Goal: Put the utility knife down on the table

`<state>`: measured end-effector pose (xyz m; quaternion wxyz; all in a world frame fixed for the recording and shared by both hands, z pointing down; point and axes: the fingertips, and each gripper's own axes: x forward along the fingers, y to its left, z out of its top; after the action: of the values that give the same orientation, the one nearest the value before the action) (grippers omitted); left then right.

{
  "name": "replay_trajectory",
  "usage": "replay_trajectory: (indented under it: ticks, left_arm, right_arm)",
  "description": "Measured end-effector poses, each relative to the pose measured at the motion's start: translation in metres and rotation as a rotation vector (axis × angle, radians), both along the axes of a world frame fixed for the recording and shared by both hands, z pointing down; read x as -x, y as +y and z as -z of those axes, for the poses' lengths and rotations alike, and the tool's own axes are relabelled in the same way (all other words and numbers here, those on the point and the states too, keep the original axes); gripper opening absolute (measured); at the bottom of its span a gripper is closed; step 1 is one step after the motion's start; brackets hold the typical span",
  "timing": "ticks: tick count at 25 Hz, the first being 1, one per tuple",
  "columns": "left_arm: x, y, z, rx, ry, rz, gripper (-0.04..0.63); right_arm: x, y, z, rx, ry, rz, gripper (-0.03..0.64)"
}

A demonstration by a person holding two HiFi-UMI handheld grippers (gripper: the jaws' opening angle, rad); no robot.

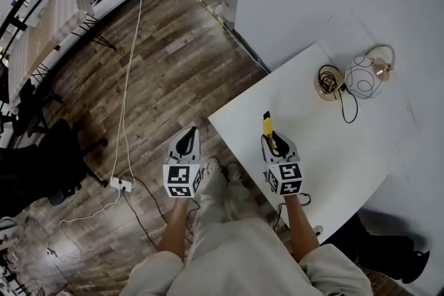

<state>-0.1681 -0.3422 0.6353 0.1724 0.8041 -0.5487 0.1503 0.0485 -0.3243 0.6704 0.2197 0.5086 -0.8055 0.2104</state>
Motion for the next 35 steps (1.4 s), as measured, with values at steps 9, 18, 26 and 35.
replay_trajectory:
  ticks: [9,18,26,35]
  left_arm:
    - [0.0,-0.003,-0.022,0.038,0.008,-0.001,0.006]
    - [0.001,-0.008,-0.024,0.038,0.014,-0.006,0.006]
    - [0.01,-0.005,-0.016,0.034,0.02,-0.002,0.006]
    - [0.011,-0.001,-0.019,0.036,0.018,0.003,0.006]
  right_arm:
    - [0.005,-0.004,-0.042,0.078,0.027,0.019,0.11]
    - [0.02,-0.03,-0.074,0.121,0.116,0.098,0.11]
    - [0.04,-0.045,-0.085,0.144,0.252,0.246,0.11]
    - [0.047,-0.044,-0.114,0.152,0.488,0.502,0.11]
